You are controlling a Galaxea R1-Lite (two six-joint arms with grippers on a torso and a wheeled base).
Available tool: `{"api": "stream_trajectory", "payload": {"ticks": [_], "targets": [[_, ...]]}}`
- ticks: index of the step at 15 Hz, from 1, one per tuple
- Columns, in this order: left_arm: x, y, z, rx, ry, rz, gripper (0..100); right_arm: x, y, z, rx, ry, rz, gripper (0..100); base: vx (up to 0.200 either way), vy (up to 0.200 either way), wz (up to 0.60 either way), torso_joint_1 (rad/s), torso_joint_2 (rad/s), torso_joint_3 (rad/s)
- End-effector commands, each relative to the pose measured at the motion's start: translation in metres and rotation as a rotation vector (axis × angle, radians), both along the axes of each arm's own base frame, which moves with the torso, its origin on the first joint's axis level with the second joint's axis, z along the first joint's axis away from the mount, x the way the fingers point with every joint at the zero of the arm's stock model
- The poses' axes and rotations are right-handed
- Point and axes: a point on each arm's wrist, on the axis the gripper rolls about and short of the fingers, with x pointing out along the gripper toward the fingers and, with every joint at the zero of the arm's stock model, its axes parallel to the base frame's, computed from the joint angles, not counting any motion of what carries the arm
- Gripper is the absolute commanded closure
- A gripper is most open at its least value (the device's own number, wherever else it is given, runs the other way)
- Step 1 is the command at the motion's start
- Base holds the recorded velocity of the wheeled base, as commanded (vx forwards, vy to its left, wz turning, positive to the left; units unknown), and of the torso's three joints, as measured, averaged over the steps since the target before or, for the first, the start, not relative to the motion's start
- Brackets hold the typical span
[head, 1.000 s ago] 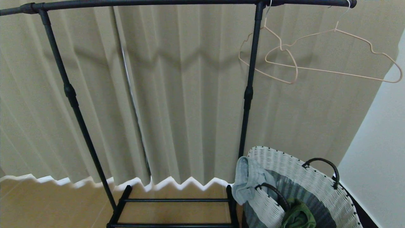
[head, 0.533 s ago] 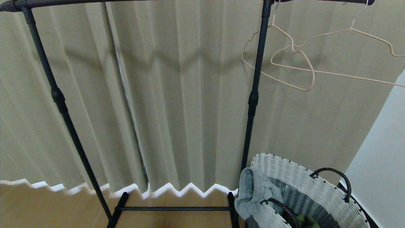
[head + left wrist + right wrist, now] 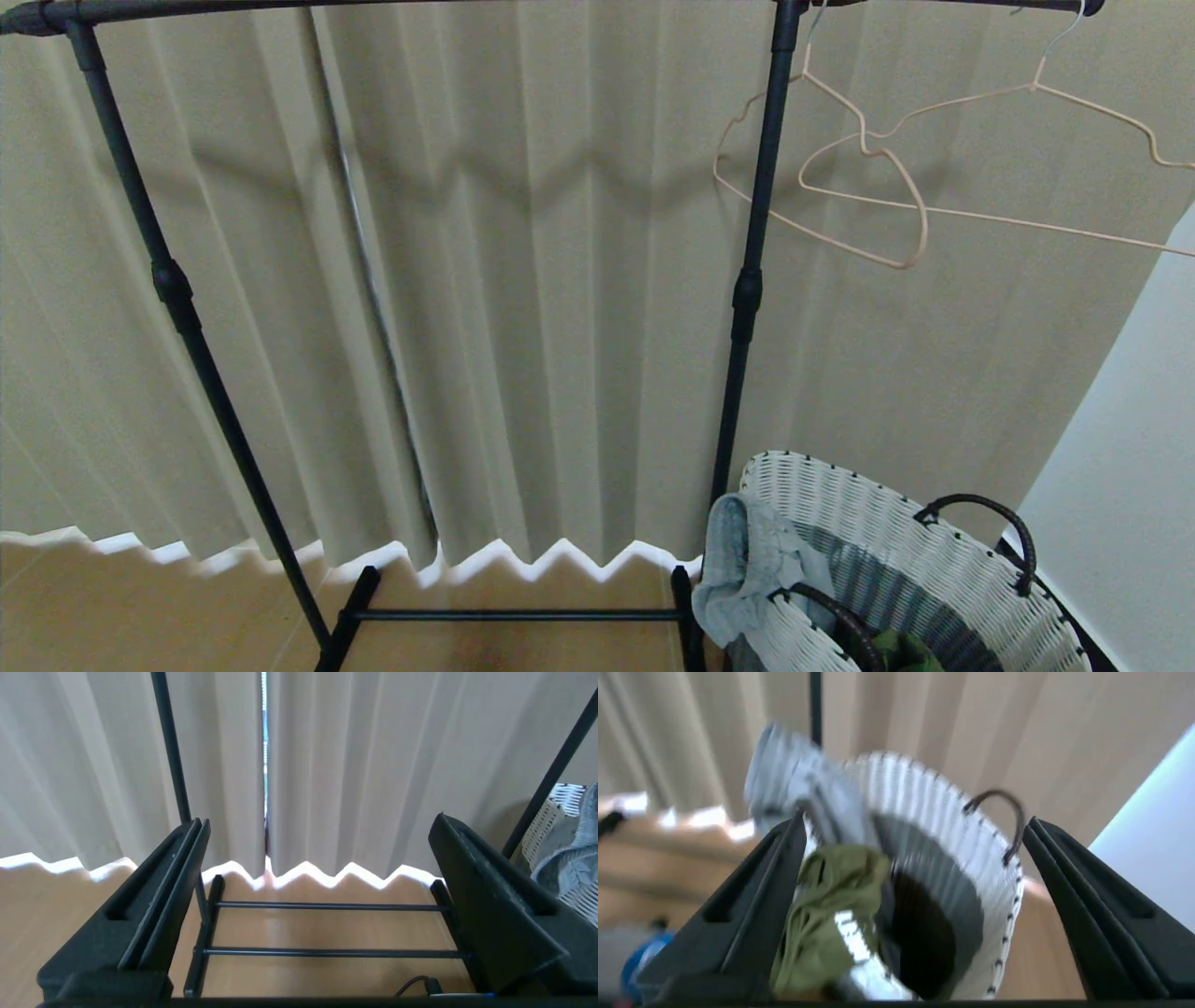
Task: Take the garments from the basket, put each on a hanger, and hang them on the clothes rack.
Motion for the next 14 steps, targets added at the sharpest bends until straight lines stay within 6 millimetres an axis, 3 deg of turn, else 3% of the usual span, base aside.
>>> {"api": "stream_trajectory", "payload": {"ticks": [1,8,10,14], "targets": [[0.000,0.000,0.000,-0.001,0.000,0.000,0,0.026,0.001,0.019,-0.044,0.222,0.060,0,0.000,0.000,0.00,0.000,0.00,0.000],[0.000,0.000,0.000,0.000,0.000,-0.002,0,0.111,0.010,0.012,-0.175,0.597,0.121,0,0.000,0.000,0.00,0.000,0.00,0.000],[0.000,0.000,0.000,0.000,0.000,-0.002,0,0.135,0.012,-0.004,-0.237,0.718,0.161,0,0.000,0.000,0.00,0.000,0.00,0.000],[0.000,0.000,0.000,-0.002,0.000,-0.001,0,0.157,0.014,-0.035,-0.294,0.865,0.217,0,0.000,0.000,0.00,0.000,0.00,0.000]]}}
